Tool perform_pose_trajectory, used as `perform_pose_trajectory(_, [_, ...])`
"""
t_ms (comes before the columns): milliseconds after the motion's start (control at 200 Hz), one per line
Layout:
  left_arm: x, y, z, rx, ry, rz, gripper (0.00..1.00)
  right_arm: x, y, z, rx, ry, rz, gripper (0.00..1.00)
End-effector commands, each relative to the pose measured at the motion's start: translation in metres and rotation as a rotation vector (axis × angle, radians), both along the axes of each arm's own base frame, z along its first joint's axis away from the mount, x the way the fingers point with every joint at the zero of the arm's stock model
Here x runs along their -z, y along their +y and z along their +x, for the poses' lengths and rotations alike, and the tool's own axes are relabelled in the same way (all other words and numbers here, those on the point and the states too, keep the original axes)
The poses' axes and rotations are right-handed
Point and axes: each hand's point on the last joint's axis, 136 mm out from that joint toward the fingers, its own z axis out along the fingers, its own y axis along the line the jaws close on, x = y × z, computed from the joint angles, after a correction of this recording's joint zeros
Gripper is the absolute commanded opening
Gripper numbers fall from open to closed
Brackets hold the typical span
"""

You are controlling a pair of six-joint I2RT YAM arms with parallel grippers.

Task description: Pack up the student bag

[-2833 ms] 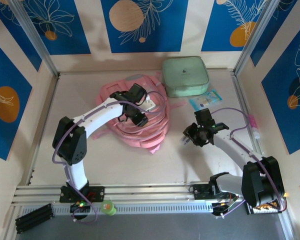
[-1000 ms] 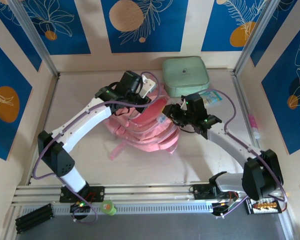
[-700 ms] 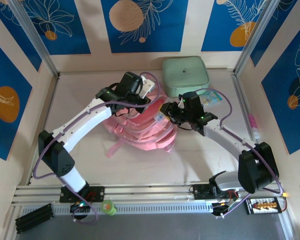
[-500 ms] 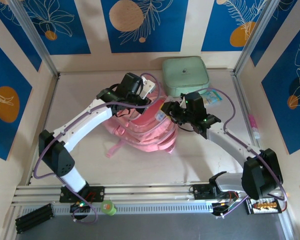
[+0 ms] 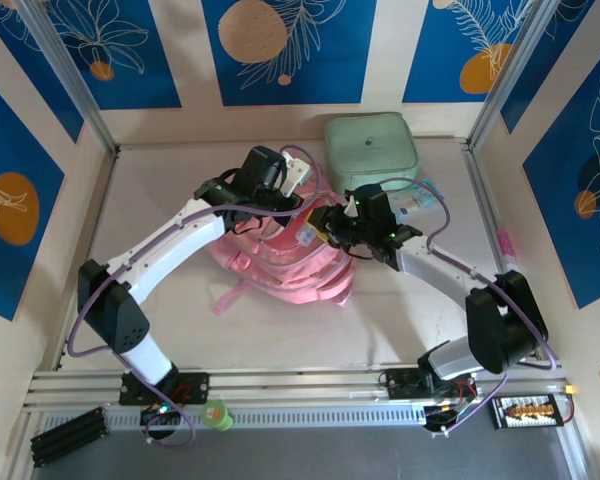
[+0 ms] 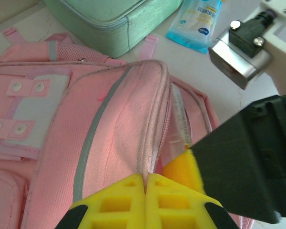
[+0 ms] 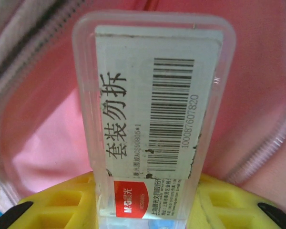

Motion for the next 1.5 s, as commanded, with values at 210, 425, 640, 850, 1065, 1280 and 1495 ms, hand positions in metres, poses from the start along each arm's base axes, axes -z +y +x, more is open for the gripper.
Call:
perform_pose_trajectory(210, [-0.054,0.001,0.006,-0.050,-0.153,-0.133,0.00,-0.020,0.040,0.023,-0.075,-0.003,0.126,0.58])
perform_pose_trajectory(425, [-0.051,0.003,0.006,-0.052,-0.152,-0.128,0.00,-0.008,0.024,0.015,-0.031,0.009,0.064,0.63])
perform_pose_trajectory(640, [-0.042,0.000,0.005,-0.039,-0.129,-0.120,0.00,-0.013,-0.009,0.006,0.054,-0.050,-0.064,0.53])
perform_pose_trajectory(850, [-0.018,-0.018,-0.010,0.076,-0.032,-0.147,0.04,-0.009,-0.058,-0.004,0.177,-0.078,-0.238,0.50])
perform_pose_trajectory(1065, [0.008,-0.029,-0.021,0.142,0.054,-0.169,0.49,-0.005,-0.097,-0.016,0.270,-0.080,-0.328,0.56])
perform_pose_trajectory(1280, [0.020,0.021,-0.004,-0.133,0.066,-0.194,0.81,-0.004,-0.104,-0.023,0.255,-0.095,-0.380,0.68])
perform_pose_trajectory(1495, [0.064,0.097,-0.005,-0.484,0.241,-0.293,0.81,-0.001,-0.091,-0.021,0.207,-0.108,-0.399,0.81])
